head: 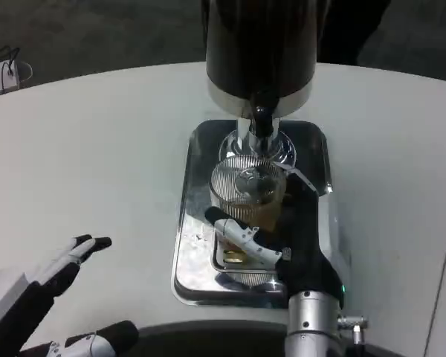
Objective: Grasp the cup under the faucet to collect the drink, then remove the cup.
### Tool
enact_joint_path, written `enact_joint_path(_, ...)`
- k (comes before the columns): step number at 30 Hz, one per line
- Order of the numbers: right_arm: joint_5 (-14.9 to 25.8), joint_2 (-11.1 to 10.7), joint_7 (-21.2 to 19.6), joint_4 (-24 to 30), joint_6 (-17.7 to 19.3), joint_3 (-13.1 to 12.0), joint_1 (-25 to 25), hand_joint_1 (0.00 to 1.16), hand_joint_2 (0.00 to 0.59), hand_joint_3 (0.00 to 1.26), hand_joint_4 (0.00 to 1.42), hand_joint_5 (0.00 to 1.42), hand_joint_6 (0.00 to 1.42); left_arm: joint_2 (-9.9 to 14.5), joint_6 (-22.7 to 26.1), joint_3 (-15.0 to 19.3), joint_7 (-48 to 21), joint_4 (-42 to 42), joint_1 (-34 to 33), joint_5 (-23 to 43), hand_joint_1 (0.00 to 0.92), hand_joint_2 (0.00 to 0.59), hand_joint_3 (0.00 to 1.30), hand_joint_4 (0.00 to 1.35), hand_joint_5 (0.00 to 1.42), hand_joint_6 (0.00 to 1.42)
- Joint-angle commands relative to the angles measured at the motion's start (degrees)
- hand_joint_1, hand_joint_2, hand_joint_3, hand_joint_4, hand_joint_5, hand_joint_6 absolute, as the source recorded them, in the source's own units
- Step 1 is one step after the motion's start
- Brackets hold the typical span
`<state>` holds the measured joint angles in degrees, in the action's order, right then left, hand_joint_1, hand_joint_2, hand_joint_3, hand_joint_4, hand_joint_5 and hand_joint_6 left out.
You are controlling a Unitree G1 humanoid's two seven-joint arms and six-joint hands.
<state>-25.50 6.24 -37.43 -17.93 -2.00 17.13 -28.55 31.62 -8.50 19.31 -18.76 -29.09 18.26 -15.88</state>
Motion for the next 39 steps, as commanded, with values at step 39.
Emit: enact_joint_path(39,1.8,-14.0,35.8,64.4,-4.3,2.8,41.0,0.95,0.224,1.07,1.24,1.38,1.42,3.3,-10.8,-2.0,-0.6,12.6,-9.0,4.0,0.000,0.052,0.12,0.00,0.05,0.14)
